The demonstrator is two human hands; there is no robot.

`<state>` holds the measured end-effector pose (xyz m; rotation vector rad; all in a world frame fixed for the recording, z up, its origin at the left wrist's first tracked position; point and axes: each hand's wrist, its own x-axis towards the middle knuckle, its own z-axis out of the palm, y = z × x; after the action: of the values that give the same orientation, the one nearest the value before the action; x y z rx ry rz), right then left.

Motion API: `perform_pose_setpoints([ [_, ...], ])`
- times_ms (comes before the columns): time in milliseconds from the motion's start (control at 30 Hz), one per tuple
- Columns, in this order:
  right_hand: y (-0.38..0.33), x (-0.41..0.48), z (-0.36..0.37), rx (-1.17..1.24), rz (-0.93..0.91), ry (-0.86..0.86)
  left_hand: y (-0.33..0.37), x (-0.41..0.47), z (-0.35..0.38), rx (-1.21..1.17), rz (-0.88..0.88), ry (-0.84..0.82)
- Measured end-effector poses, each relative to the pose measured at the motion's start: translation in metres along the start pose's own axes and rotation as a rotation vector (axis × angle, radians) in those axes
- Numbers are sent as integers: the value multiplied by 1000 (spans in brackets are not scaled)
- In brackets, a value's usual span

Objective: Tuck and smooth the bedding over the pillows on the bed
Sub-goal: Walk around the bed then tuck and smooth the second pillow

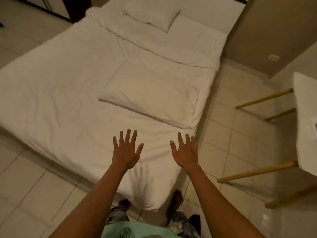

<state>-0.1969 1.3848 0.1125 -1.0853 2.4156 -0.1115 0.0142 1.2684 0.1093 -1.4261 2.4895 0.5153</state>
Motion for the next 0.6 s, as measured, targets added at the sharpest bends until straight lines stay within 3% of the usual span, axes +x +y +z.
perform_pose_setpoints([
  [267, 62, 81, -69, -130, -228, -90, 103, 14, -5, -127, -282, 41],
  [600, 60, 200, -120, -236, -431, -98, 156, 89, -12, -249, -498, 118],
])
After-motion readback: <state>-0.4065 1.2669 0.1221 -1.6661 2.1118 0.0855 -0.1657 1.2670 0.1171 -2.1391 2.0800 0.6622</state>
